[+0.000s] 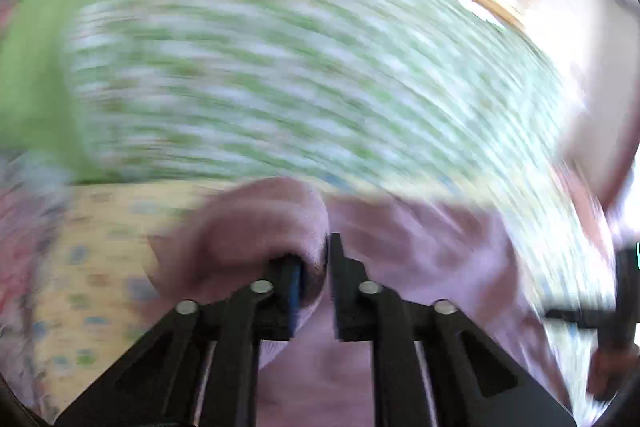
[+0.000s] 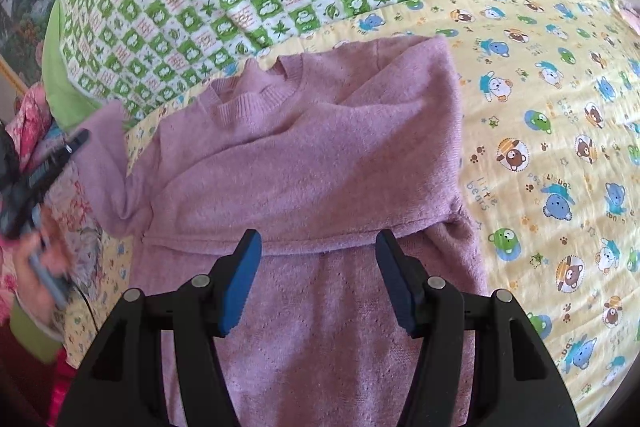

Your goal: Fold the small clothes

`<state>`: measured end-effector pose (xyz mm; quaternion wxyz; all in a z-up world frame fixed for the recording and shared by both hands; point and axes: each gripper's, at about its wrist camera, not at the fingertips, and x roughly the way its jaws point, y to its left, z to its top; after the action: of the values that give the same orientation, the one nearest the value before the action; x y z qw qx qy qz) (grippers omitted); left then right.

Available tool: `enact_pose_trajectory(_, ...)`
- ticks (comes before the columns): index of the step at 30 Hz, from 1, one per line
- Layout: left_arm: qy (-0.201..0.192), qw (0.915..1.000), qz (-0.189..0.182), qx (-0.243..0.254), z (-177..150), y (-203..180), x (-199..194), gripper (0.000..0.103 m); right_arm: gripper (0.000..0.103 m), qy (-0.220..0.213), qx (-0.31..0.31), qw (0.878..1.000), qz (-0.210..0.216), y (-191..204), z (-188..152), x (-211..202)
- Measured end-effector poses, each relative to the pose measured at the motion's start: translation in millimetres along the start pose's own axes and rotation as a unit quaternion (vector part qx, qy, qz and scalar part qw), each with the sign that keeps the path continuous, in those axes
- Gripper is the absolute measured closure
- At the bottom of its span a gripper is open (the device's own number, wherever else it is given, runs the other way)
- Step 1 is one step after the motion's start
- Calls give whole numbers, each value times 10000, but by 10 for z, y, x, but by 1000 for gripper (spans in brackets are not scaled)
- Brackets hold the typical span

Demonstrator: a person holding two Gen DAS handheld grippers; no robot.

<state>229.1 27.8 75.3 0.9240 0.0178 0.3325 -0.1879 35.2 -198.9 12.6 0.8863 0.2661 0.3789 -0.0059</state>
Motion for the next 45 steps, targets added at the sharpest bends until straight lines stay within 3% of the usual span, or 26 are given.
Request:
enact_pose_trajectory(2, 432, 9966, -209, 665, -226, -554, 292, 59, 42, 18, 144, 9999, 5, -41, 11, -23)
enact_pose_trajectory(6, 1077, 9879, -264, 1085, -678, -942, 573, 59, 42, -28, 272, 9996, -52, -98, 44, -88)
enact_pose_trajectory(9, 1144, 9878, -148, 1050, -872, -816, 396, 58, 42, -46, 199, 9998, -46, -67, 71, -76)
enact_pose_trajectory(10, 1113, 9887, -62, 1006, -914, -721, 317, 53, 42, -32, 186, 9998, -25, -52, 83, -51)
enact_pose_trajectory(13, 1090, 9900, 489, 748, -1049, -252, 135, 47, 42, 49, 98, 9999, 130, 58, 156, 113)
enact_pose_trajectory(17, 1417, 9803, 1305, 427, -1209, 398, 146, 47, 42, 159, -121, 9988, 441, 405, 373, 427)
enact_pose_trajectory(21, 1619, 9708, 1727, 375, -1280, 701, 305, 47, 42, 203, -472, 9969, 595, 919, 696, 801)
enact_pose_trajectory(24, 1691, 9683, 1810, 319, -1306, 786, 408, 46, 42, 419, -741, 9951, 500, 1273, 886, 1116)
enact_pose_trajectory(28, 1769, 9671, 1827, 45, -1278, 822, 453, 47, 42, 745, -1468, 9862, -171, 1582, 958, 1563)
enact_pose_trajectory(30, 1714, 9711, 1663, -42, -1283, 792, 396, 47, 44, 840, -1831, 9784, -461, 1644, 921, 1717)
enact_pose_trajectory(31, 1693, 9727, 1583, -45, -1290, 783, 348, 47, 50, 862, -1897, 9771, -441, 1634, 912, 1742)
enact_pose_trajectory(32, 1690, 9746, 1470, -35, -1314, 786, 304, 47, 71, 884, -1922, 9765, -414, 1614, 911, 1744)
enact_pose_trajectory(33, 1712, 9749, 1426, -6, -1327, 787, 287, 47, 83, 863, -1886, 9776, -371, 1574, 923, 1705)
enact_pose_trajectory(37, 1844, 9740, 1316, 97, -1330, 814, 333, 46, 88, 625, -1730, 9829, -84, 1485, 1014, 1477)
enact_pose_trajectory(40, 1891, 9736, 1278, 59, -1289, 837, 412, 46, 89, 237, -1378, 9891, 471, 1424, 1188, 1100)
enact_pose_trajectory(42, 1842, 9748, 1261, -26, -1244, 837, 423, 46, 90, -381, -1175, 9862, 1106, 1346, 1286, 591)
enact_pose_trajectory(45, 1826, 9732, 1382, -190, -1204, 851, 447, 46, 90, -1095, -943, 9837, 1068, 971, 1141, 6)
